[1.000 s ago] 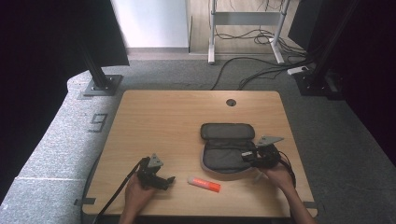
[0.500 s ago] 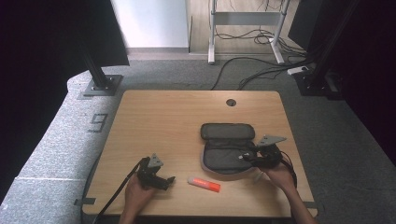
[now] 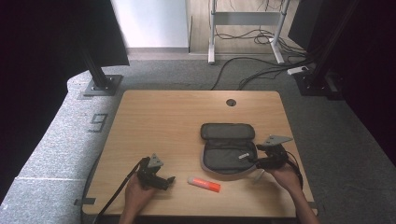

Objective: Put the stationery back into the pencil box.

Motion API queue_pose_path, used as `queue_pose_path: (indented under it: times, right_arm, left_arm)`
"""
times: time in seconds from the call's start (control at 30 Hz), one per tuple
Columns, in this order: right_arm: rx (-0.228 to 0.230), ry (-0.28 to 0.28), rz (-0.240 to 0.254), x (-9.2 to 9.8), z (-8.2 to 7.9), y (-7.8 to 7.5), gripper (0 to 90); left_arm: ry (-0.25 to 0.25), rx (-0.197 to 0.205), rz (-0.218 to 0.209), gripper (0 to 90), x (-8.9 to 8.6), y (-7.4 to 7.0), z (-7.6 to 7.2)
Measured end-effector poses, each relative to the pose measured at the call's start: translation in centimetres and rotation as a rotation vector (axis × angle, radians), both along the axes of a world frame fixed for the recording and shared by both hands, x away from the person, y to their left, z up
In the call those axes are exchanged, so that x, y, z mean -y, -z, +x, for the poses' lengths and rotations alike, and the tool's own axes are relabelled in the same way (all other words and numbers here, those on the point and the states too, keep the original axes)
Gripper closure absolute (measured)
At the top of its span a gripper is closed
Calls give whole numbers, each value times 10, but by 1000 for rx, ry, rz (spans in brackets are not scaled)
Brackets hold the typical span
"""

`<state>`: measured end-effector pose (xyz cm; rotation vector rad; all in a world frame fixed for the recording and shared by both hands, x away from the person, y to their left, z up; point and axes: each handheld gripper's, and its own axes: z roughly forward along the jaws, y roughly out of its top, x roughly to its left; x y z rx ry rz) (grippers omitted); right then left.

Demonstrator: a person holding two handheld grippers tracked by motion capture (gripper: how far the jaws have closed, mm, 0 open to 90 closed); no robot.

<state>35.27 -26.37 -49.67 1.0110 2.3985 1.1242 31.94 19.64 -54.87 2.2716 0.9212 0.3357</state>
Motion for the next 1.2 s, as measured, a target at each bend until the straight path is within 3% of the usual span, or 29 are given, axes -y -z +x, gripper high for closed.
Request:
queue_pose_path:
  times: [0.3, 0.83, 1.2]
  right_arm:
    - [12, 19, 7, 8, -9, -4, 275]
    - [-2, 76, 37, 28, -21, 5, 217]
    - [1, 125, 21, 40, -34, 10, 177]
  left_arm:
    - [0, 0, 0, 0, 0, 0, 0]
    - [0, 0, 0, 0, 0, 0, 0]
    - [0, 0, 0, 0, 0, 0, 0]
